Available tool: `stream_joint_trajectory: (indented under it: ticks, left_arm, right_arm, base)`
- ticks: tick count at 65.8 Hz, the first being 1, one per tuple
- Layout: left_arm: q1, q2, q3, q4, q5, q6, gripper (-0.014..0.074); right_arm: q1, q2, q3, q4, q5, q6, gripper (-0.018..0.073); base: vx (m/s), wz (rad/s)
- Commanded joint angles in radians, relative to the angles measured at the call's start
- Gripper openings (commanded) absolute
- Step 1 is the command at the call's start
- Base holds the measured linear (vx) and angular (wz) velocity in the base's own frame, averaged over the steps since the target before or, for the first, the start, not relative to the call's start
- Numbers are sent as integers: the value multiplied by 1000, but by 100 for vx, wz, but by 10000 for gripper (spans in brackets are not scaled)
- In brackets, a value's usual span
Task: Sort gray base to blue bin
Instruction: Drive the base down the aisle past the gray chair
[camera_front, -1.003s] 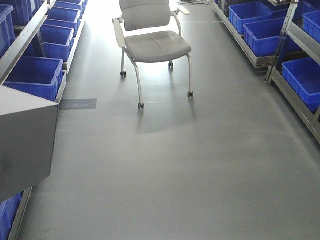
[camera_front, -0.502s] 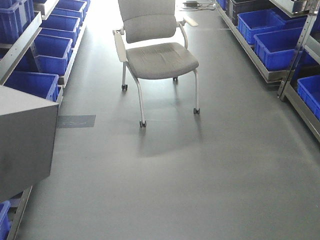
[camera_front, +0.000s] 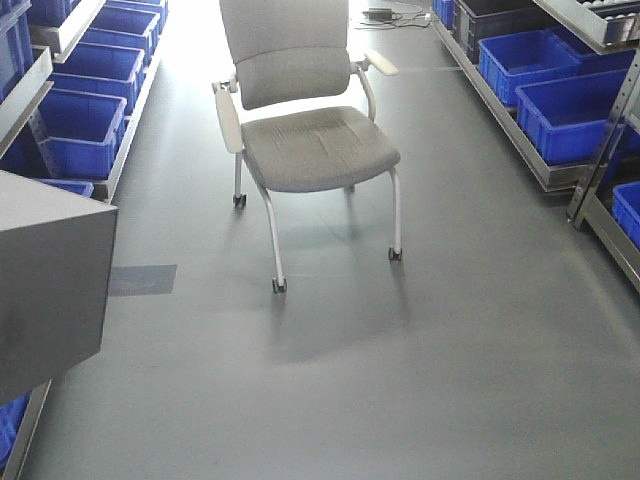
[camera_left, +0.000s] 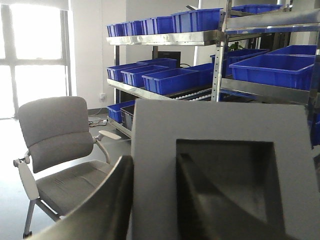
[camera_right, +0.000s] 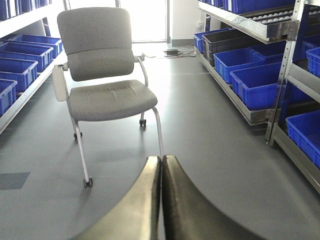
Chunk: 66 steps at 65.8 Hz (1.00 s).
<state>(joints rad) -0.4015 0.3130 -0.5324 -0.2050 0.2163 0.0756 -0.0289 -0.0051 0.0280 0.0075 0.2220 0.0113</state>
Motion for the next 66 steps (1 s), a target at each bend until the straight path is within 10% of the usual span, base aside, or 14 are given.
stream_joint_trajectory:
  ticks: [1, 66]
  left_arm:
    - [-4, 9, -27, -15, -105, -13, -6]
    - [-4, 9, -27, -15, -105, -13, -6]
  right_arm:
    - [-3, 18, 2, -8, -72, -11, -5]
    - [-3, 18, 2, -8, -72, -11, -5]
  base:
    - [41, -2]
    - [35, -11]
